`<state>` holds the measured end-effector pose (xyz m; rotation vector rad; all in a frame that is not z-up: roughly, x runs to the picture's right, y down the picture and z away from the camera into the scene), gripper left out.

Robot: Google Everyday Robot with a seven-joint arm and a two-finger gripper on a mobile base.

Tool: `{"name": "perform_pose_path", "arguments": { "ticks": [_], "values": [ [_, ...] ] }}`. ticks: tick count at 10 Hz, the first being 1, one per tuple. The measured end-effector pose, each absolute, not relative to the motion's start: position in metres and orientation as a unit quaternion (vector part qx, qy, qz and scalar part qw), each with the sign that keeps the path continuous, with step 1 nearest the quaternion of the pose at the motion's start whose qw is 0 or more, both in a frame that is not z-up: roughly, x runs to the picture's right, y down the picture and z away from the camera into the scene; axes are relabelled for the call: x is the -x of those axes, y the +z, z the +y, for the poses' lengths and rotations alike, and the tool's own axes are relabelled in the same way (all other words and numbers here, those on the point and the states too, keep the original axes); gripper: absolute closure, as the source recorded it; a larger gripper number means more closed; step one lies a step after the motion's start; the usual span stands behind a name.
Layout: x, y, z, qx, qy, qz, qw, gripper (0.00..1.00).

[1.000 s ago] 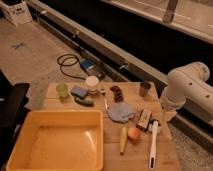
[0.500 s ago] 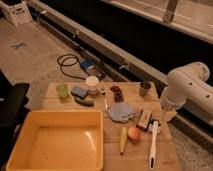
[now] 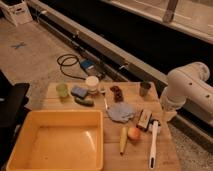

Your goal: Place sponge in table surface

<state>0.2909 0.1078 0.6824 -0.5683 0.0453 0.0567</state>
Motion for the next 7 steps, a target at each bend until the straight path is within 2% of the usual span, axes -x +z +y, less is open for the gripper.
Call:
{"name": "perform_pose_path", "arguments": {
  "ticks": [3,7],
  "values": [
    [-0.288,0.682,0.103,0.266,0.014,0.025,0.964,0.35],
    [-0.232,0.686,0.038,0.188,-0.033,-0.035,0.981,0.35]
  ]
}}
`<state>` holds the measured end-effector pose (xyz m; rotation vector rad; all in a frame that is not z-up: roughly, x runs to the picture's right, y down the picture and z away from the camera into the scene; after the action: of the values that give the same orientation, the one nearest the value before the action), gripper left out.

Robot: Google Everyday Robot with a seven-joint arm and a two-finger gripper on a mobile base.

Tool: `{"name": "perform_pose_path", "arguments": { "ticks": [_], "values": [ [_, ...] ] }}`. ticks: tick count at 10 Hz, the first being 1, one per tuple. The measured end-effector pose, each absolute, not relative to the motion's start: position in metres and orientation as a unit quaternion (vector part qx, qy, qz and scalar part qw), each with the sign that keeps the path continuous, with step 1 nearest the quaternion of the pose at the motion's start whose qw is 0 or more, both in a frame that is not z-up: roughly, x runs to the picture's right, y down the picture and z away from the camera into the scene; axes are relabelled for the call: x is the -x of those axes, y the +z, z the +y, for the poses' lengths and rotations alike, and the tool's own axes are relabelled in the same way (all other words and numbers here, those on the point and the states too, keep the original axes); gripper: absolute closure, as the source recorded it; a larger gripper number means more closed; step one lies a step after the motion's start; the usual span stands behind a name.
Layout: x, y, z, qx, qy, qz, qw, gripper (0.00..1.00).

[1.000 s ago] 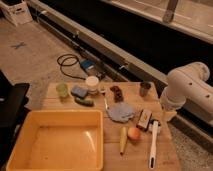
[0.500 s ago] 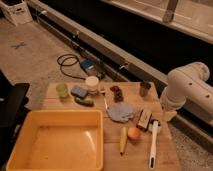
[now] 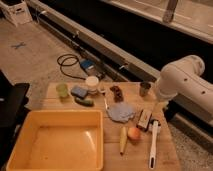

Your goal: Place sponge in table surface

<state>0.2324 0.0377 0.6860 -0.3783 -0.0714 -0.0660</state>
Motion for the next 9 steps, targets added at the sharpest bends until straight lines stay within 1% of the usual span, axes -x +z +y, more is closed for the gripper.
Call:
{"name": "perform_pose_path", "arguments": {
  "ticks": [3,5,9],
  "values": [
    [-0.169,0.700,-0.001,0.165,-0.054,-0.109,0.979,0.35],
    [-0.130,0.706,-0.004,0.166,-0.068,-0.139,0.974,0.35],
    [-0.131,0.706,-0.004,0.166,-0.068,-0.138,0.974,0.35]
  ]
}}
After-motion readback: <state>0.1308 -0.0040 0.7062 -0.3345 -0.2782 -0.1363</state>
